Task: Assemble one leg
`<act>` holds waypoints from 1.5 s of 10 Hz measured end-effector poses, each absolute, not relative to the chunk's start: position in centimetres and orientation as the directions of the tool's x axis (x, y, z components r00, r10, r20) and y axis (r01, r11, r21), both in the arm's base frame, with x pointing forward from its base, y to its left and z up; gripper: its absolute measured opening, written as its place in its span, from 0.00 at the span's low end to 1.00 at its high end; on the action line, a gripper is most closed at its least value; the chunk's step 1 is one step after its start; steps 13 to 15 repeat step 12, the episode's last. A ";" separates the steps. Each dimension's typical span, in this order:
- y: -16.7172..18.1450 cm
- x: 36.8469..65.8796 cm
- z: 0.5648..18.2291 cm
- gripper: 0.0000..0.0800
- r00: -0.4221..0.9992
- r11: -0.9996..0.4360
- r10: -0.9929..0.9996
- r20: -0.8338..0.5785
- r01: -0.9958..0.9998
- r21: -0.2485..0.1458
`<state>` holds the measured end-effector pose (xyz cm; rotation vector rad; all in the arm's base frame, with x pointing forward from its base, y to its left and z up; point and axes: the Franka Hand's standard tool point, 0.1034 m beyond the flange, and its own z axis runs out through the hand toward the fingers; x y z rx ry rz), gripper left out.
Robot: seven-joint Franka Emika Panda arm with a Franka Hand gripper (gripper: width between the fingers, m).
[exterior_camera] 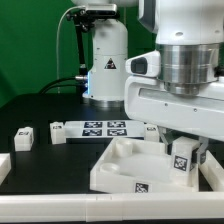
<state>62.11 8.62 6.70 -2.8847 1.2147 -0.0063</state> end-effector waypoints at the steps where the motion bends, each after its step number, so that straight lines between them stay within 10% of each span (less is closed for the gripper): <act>1: 8.5 62.1 6.7 0.46 0.697 -0.697 -0.717 0.002 -0.717 -0.011; 2: 8.5 62.1 6.6 0.46 0.699 -0.699 -0.715 0.001 -0.715 -0.011; 4: 8.5 62.1 6.6 0.77 0.699 -0.699 -0.715 0.001 -0.715 -0.010; 15: 8.5 62.1 6.6 0.81 0.699 -0.699 -0.715 0.001 -0.715 -0.010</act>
Offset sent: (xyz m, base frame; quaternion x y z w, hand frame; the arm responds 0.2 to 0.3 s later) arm 0.0000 0.0000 0.0000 0.0000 0.0000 0.0000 1.0000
